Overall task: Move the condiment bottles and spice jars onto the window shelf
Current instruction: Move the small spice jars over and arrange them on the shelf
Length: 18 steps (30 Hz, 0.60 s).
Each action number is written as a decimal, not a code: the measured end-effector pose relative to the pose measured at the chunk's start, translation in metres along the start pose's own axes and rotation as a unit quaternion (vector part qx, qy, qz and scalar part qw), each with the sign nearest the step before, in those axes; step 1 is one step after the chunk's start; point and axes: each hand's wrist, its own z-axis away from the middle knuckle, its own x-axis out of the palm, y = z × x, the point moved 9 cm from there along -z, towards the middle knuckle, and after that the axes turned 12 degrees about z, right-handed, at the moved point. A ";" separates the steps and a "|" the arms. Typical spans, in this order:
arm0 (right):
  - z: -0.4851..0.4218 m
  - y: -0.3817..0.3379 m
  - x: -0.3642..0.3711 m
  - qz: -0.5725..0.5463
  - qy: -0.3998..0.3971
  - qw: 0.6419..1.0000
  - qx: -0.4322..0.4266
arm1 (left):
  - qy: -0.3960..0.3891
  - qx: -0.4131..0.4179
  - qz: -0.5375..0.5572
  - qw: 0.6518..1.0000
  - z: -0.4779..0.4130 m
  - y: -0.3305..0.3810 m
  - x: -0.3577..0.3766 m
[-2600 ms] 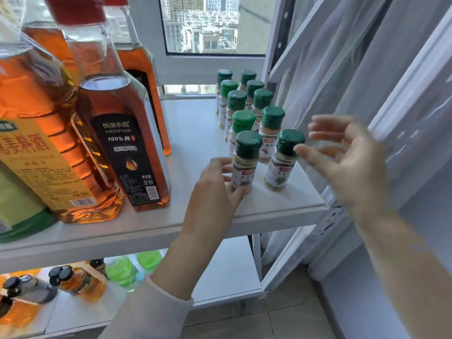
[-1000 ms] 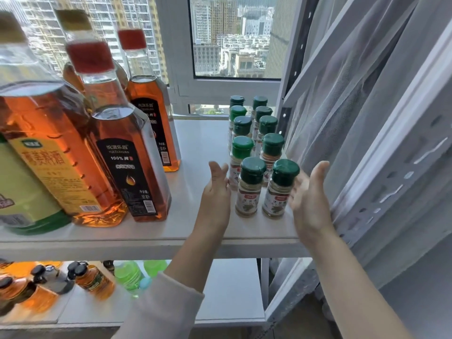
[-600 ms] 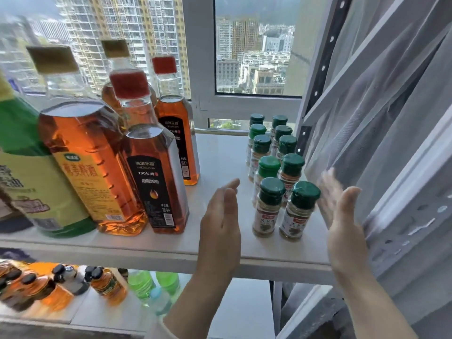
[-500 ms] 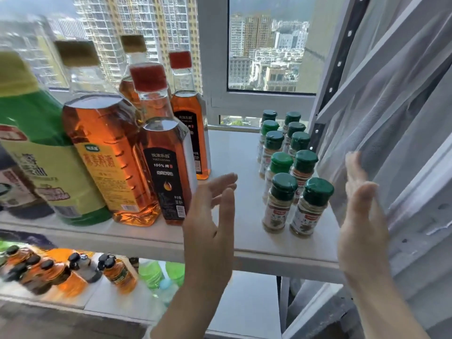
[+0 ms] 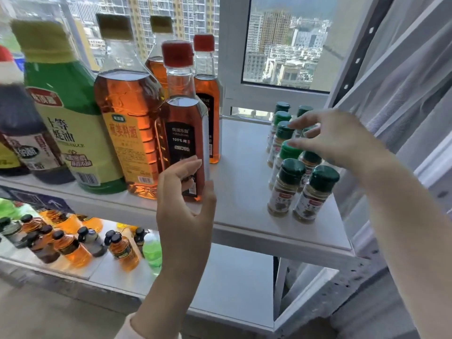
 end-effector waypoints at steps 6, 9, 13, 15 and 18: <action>-0.029 -0.002 0.026 0.107 -0.108 0.988 -0.020 | -0.034 -0.015 0.008 0.999 0.005 -0.003 0.018; -0.037 -0.005 0.025 0.125 -0.098 0.987 -0.026 | -0.043 -0.012 0.003 0.999 0.005 -0.004 0.023; -0.042 -0.005 0.026 0.128 -0.091 0.987 -0.027 | -0.057 -0.008 -0.010 0.998 0.005 -0.006 0.027; -0.043 -0.004 0.028 0.117 -0.093 0.988 -0.026 | -0.060 -0.006 -0.021 0.998 0.006 -0.006 0.028; -0.045 -0.003 0.029 0.120 -0.090 0.988 -0.032 | -0.060 0.000 -0.027 0.998 0.007 -0.006 0.027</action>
